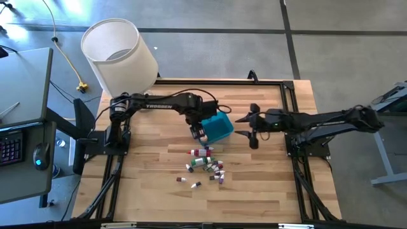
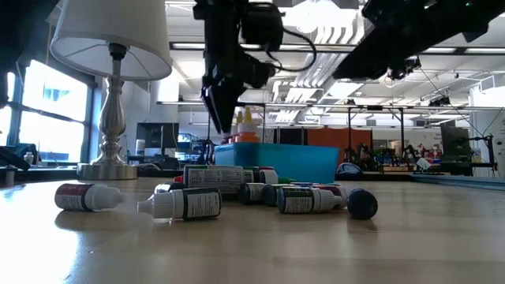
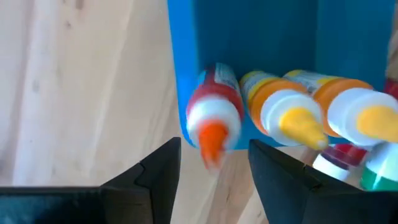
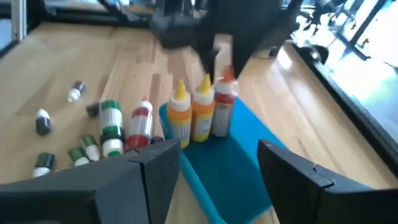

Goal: Pick & Place food coloring
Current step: Put the large orange food coloring bottle into the bin

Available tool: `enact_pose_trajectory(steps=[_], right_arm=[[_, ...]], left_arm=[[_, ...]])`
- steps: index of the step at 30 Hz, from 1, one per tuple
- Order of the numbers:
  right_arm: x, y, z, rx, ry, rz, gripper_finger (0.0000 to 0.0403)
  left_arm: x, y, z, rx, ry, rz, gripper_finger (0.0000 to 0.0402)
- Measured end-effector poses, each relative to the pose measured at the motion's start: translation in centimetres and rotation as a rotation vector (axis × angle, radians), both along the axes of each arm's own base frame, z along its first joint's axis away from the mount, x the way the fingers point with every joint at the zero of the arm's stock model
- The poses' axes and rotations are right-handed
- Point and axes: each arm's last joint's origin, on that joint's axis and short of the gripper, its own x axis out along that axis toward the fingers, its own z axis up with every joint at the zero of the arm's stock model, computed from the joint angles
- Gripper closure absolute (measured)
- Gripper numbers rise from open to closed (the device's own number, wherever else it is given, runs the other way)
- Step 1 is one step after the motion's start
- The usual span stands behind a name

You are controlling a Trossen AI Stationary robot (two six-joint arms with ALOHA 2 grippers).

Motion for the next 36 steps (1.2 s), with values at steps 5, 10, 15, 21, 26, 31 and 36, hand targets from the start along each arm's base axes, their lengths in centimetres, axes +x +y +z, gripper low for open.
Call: enact_pose_trajectory(steps=[5, 10, 15, 21, 26, 31, 36], right_arm=[[2.3, 0.0, -1.5, -0.027, -0.009, 0.025, 0.0214], [3.9, -0.4, -3.0, -0.050, -0.001, -0.067, 0.0255], [5.1, -1.6, -4.3, -0.055, -0.022, -0.244, 0.0330], [7.2, -2.8, -7.2, -0.010, -0.021, -0.242, 0.0389], [10.7, -3.7, -8.8, 0.002, 0.081, -0.258, 0.0400], [13.9, -4.0, -9.6, 0.039, 0.253, -0.262, 0.0401], [15.8, -4.2, -9.9, 0.064, 0.372, -0.236, 0.0402]], left_arm=[[-0.1, 0.0, 2.8, 0.002, -0.006, 0.006, 0.0218], [-0.3, -0.3, 5.6, 0.019, -0.029, 0.023, 0.0218], [-0.7, -1.0, 8.5, 0.063, -0.064, 0.020, 0.0218], [-1.4, -2.2, 12.1, 0.163, -0.115, 0.007, 0.0218], [-2.1, -3.1, 14.5, 0.250, -0.170, 0.021, 0.0218], [-2.3, -3.8, 15.1, 0.255, -0.196, 0.012, 0.0218], [-2.2, -4.5, 15.1, 0.253, -0.198, -0.011, 0.0218]])
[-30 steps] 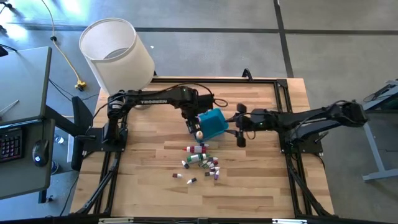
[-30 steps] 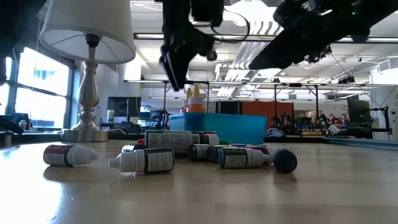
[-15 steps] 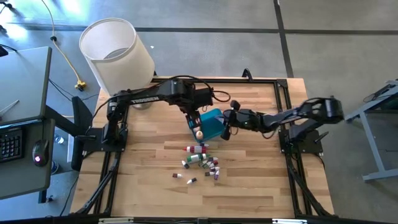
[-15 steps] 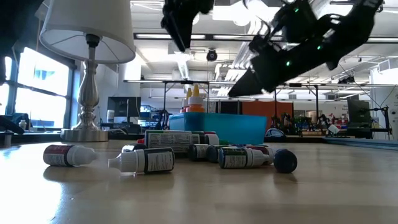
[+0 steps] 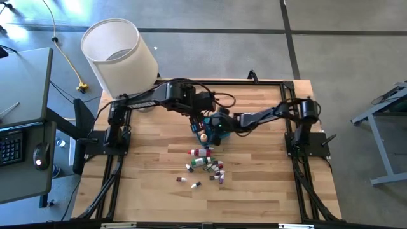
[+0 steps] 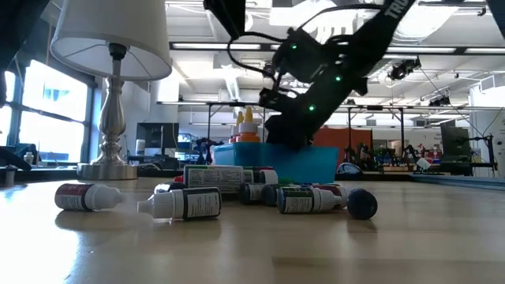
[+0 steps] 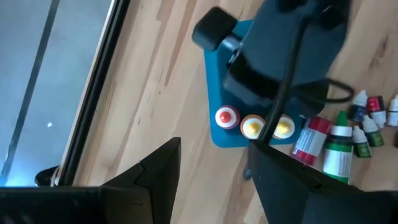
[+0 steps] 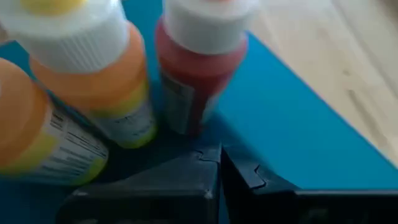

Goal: Pick & Place food coloring
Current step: Put the large orange food coloring bottle into the bin

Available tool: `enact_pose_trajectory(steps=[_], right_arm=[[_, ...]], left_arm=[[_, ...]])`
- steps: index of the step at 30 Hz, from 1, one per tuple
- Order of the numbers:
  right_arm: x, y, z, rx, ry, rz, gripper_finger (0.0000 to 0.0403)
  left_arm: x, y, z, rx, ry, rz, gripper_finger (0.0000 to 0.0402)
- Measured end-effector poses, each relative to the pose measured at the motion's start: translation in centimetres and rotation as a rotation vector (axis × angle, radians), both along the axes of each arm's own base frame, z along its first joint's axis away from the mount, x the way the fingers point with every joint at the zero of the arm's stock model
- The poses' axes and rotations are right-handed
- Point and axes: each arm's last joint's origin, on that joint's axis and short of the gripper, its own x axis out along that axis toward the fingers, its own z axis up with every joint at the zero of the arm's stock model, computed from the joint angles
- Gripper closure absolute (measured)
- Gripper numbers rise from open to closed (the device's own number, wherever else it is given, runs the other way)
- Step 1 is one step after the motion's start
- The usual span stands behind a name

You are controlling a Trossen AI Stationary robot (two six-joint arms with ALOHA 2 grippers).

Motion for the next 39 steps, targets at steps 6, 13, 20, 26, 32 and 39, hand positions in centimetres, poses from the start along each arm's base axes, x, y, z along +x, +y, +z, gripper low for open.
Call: enact_pose_trajectory(steps=[6, 13, 20, 26, 32, 39], right_arm=[[1.4, 0.0, -0.2, 0.038, -0.022, 0.051, 0.0402], [1.9, 0.3, 0.1, 0.077, -0.083, 0.173, 0.0402], [1.9, 0.4, 0.0, 0.075, -0.067, 0.236, 0.0403], [1.8, -0.2, 0.0, 0.015, -0.052, 0.162, 0.0403], [2.0, -0.1, 0.3, 0.101, -0.110, 0.253, 0.0403], [2.2, 0.3, 0.5, 0.075, -0.132, 0.282, 0.0403]], left_arm=[[0.0, -0.8, 0.0, -0.002, -0.001, -0.025, 0.0218], [0.1, -1.2, 0.0, -0.018, -0.003, -0.035, 0.0218], [0.1, -1.2, 0.0, -0.025, -0.006, -0.027, 0.0218], [0.1, -1.2, 0.0, -0.029, -0.010, -0.016, 0.0218], [0.1, -1.2, 0.0, -0.029, -0.010, -0.014, 0.0218], [0.1, -1.2, 0.0, -0.047, -0.012, -0.016, 0.0218]])
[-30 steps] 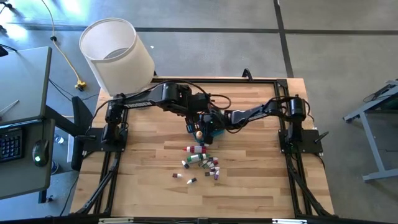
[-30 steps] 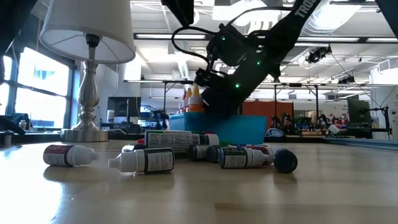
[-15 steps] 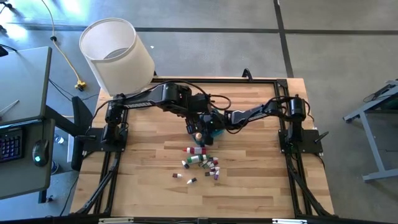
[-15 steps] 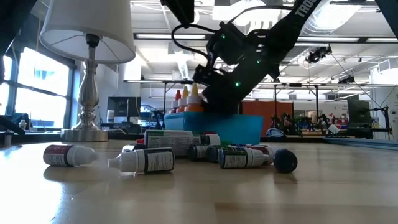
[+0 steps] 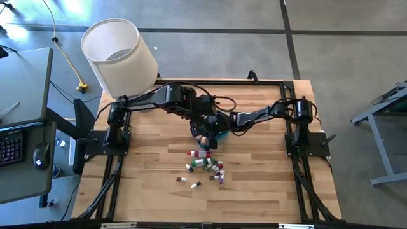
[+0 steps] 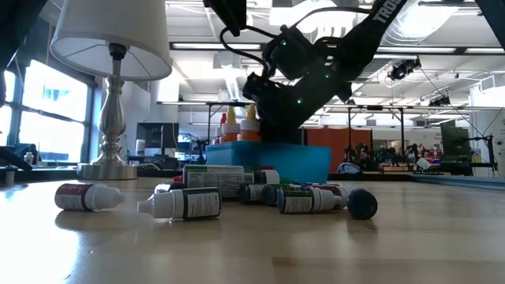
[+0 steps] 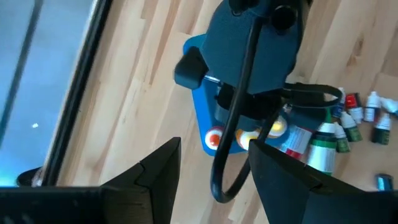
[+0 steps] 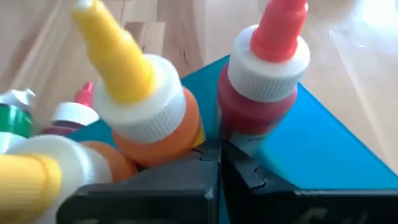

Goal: Pick & Place food coloring
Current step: Put the large orange food coloring bottle into the bin, then put the large red food coloring bottle into the bin

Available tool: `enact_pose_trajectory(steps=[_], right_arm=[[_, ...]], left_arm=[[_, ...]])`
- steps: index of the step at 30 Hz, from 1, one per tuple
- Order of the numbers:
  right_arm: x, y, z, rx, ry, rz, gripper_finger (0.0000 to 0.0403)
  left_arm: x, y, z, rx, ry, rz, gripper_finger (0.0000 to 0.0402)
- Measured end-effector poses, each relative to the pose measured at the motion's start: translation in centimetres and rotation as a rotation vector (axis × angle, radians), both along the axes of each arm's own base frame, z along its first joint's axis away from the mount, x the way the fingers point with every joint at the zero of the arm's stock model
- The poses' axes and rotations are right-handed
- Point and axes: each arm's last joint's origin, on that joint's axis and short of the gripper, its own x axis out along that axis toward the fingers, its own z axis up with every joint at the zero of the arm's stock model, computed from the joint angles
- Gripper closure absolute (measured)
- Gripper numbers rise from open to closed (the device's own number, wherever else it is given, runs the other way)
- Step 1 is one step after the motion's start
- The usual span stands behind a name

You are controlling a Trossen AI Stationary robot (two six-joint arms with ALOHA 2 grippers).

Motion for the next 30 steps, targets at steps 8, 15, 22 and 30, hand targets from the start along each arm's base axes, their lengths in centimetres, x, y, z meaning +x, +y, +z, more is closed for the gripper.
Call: enact_pose_trajectory(steps=[8, 15, 22, 30], right_arm=[[-1.8, -0.4, 4.4, -0.135, 0.008, -0.039, 0.0403], [-7.3, 0.2, 11.8, -0.237, 0.061, -0.096, 0.0403], [-13.9, 1.7, 16.0, -0.222, 0.013, -0.111, 0.0403], [-18.7, 2.6, 12.3, -0.184, -0.131, -0.141, 0.0403]], left_arm=[[0.0, -1.4, -0.1, -0.085, -0.004, -0.045, 0.0218], [-0.4, -7.0, -0.5, -0.255, 0.017, -0.163, 0.0218], [-2.7, -14.7, -3.5, -0.108, 0.125, -0.257, 0.0223], [-9.1, -19.6, -9.2, 0.215, 0.112, -0.140, 0.0273]])
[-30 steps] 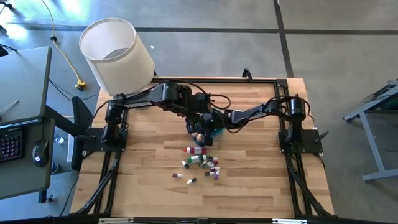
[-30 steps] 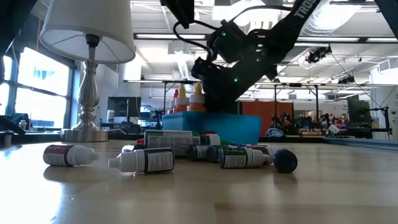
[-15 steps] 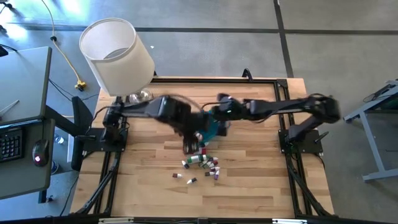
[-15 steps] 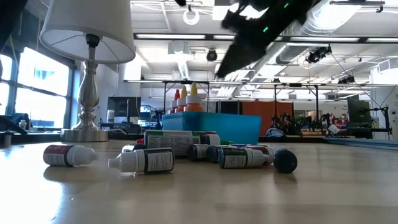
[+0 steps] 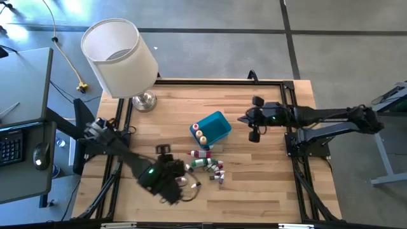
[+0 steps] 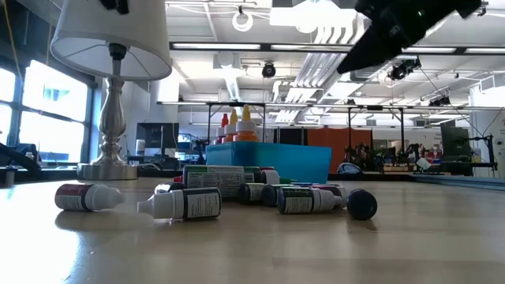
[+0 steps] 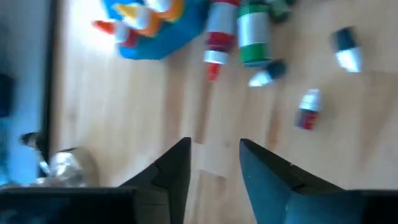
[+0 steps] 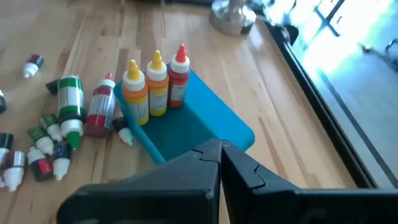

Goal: Pick & Place food coloring
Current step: Put the large red food coloring bottle into the bin

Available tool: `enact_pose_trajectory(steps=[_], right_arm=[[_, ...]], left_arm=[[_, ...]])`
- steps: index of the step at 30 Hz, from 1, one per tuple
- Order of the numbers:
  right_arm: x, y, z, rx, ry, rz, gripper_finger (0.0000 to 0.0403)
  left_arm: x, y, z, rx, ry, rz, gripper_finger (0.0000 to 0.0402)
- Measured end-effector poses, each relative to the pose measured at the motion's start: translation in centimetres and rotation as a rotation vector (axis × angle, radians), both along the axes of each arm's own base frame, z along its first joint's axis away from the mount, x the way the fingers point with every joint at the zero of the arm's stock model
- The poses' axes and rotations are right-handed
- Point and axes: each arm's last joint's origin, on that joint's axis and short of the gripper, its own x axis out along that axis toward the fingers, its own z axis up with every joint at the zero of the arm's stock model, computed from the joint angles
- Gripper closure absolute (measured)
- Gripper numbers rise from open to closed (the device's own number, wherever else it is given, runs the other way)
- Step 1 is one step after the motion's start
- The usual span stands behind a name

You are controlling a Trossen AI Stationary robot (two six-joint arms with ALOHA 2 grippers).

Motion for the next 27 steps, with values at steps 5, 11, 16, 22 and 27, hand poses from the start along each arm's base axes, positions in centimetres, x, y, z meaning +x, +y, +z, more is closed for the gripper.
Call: enact_pose_trajectory(steps=[5, 11, 16, 22, 27], right_arm=[[-1.1, 0.2, -2.5, 0.043, -0.154, 0.005, 0.0403], [-1.0, 0.6, -3.0, 0.107, -0.262, 0.131, 0.0403], [-1.0, 0.7, -3.0, 0.120, -0.262, 0.163, 0.0403], [-1.0, 0.6, -3.0, 0.107, -0.267, 0.140, 0.0395], [-1.0, 0.6, -3.2, 0.086, -0.247, 0.148, 0.0355]], left_arm=[[-2.5, 0.4, -3.3, 0.007, -0.215, -0.038, 0.0298], [-4.7, 3.7, -8.5, -0.121, -0.553, -0.056, 0.0307], [-5.3, 7.2, -13.8, -0.387, -0.859, 0.031, 0.0307], [-5.6, 10.5, -16.5, -0.461, -1.060, 0.125, 0.0307], [-4.8, 12.0, -16.6, -0.438, -1.023, 0.121, 0.0305]])
